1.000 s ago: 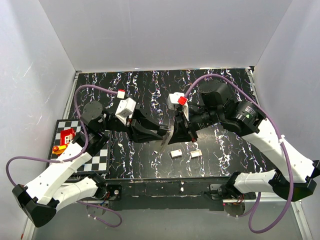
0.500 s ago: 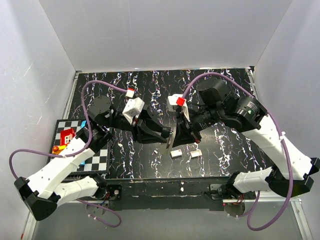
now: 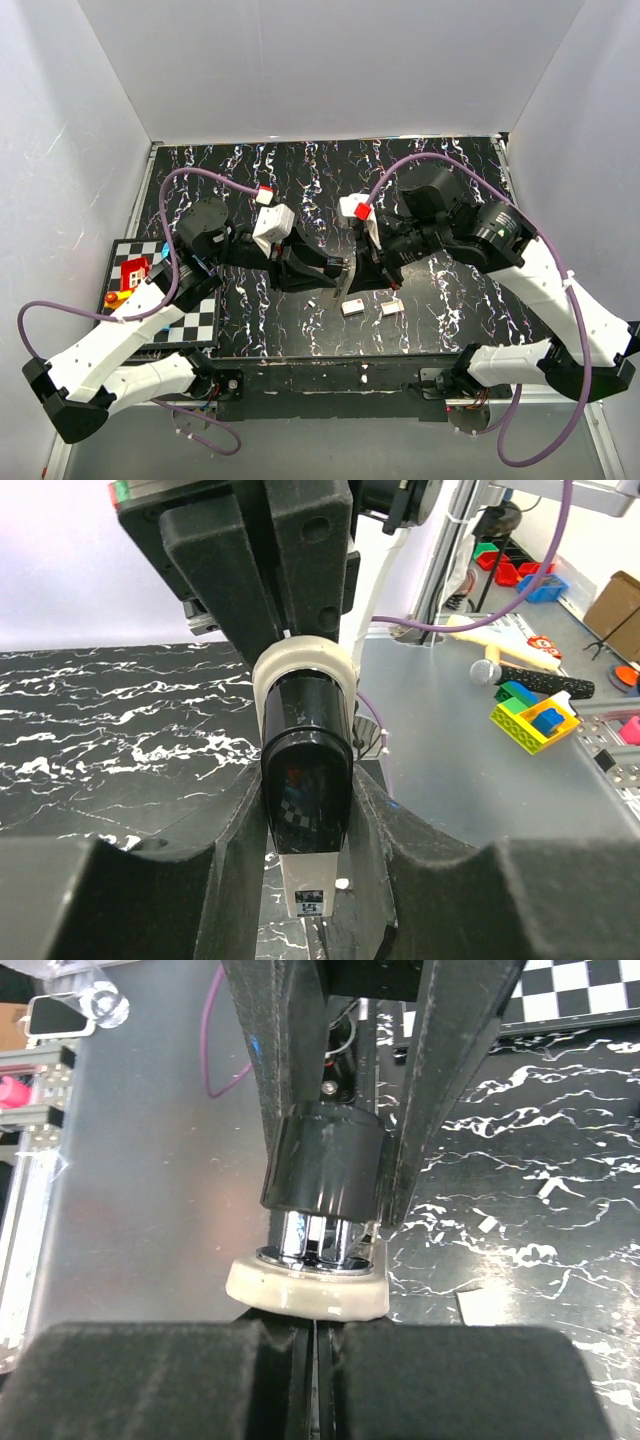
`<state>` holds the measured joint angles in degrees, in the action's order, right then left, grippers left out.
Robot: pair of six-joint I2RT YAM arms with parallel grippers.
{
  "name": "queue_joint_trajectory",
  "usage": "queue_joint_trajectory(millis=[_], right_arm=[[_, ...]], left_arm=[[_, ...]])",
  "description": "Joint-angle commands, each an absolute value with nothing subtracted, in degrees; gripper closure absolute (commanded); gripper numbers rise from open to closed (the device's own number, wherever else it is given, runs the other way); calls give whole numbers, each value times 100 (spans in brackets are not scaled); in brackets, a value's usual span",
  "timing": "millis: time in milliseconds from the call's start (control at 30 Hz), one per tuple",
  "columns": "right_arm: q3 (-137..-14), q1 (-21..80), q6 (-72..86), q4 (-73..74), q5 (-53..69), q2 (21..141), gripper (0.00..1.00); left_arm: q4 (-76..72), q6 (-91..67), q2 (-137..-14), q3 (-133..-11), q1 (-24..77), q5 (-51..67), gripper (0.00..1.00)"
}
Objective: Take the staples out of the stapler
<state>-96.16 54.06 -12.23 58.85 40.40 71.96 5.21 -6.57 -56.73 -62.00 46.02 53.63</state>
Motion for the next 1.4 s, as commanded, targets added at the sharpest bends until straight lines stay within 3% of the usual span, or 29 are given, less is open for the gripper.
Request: queue_joint_trajectory(millis=[0,433,833,1133,1367], right_arm=[[-9203,5563,-1318,3656,3613,7094,99],[-7217,5203,-801,3138,1856,5530,99],[-6144,4667,147,2839,-376,4527,97],[-5889,4351,816,2857,-1695,4799,95],[-5581,4280,1186,2707,-2154,4887,92]], left_arm=[[448,-448,-5827,-6188,4887,4738,100],[308,-378,-5765,-6258,4887,4176,100],[870,-167,-6284,-6819,4887,1443,100],[2003,-229,-7846,-8269,4878,-780,100],[2556,-395,-9130,-9280,4404,-809,100]])
